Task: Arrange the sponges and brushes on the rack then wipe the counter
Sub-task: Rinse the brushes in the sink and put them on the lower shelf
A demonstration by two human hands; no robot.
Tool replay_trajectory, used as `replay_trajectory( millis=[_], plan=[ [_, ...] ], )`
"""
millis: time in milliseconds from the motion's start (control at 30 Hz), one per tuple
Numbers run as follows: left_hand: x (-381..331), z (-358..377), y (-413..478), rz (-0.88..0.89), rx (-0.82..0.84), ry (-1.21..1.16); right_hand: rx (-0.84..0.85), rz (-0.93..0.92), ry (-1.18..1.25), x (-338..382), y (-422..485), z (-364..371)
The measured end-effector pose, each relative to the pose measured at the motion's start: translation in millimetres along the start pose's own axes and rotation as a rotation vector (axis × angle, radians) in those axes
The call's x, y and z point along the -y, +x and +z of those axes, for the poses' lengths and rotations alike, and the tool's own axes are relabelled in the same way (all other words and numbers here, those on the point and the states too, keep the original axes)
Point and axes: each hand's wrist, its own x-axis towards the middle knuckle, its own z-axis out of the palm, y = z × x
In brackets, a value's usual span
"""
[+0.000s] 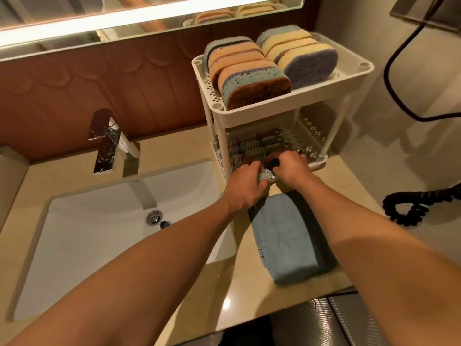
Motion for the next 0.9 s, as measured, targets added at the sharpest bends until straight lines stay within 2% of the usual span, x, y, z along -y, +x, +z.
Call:
replay_trajectory(
  millis=[133, 367, 633, 767, 900],
  plan=[
    [0.8, -1.0, -1.1, -0.001, 0.027, -0.002, 0.034, 0.028, 0.198, -4.2, -1.7, 0.6],
    [1.3, -2.7, 0.8, -0.030, 0.054, -0.017, 0.040, 0.017, 0.202, -3.2, -9.7, 0.4],
    [-19.2, -7.8, 15.2, -0.218, -0.005, -0.245, -0.030, 0.039, 0.335, -3.7, -26.9, -12.9],
    [-31.1, -10.3, 22.7, -0.286, 0.018, -0.261, -0.080, 0.002, 0.349, -4.3, -37.0, -21.6],
    [-38.5, -11.2, 30.1, -0.368, 0.038, -0.234, -0.013, -0.006, 0.470, -3.5, -44.8, -27.1]
  ],
)
